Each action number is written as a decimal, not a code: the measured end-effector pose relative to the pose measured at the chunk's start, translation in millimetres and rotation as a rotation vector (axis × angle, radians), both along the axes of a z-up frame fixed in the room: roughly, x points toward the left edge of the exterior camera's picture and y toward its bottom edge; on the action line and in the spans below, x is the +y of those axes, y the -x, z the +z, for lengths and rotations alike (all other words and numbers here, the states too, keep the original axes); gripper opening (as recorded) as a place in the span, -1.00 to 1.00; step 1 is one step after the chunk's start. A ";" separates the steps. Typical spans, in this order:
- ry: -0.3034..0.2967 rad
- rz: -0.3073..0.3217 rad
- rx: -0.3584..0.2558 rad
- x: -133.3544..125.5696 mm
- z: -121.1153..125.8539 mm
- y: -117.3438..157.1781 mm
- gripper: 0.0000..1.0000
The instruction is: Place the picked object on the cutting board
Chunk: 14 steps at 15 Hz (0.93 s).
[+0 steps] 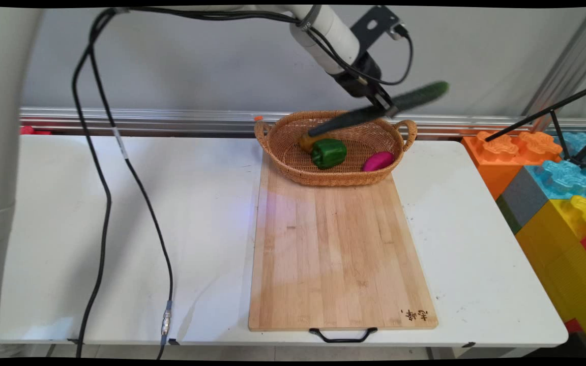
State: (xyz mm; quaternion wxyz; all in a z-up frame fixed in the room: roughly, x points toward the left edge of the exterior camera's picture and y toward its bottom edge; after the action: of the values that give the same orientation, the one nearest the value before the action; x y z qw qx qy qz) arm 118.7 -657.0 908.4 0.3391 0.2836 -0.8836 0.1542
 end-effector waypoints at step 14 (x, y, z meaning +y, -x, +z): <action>-0.299 -0.181 -0.075 134.3 -68.0 11.2 -1.00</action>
State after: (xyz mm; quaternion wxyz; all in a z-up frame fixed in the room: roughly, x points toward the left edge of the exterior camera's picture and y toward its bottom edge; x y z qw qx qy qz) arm 107.5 -522.7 840.4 0.2727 0.2441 -0.9306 0.0004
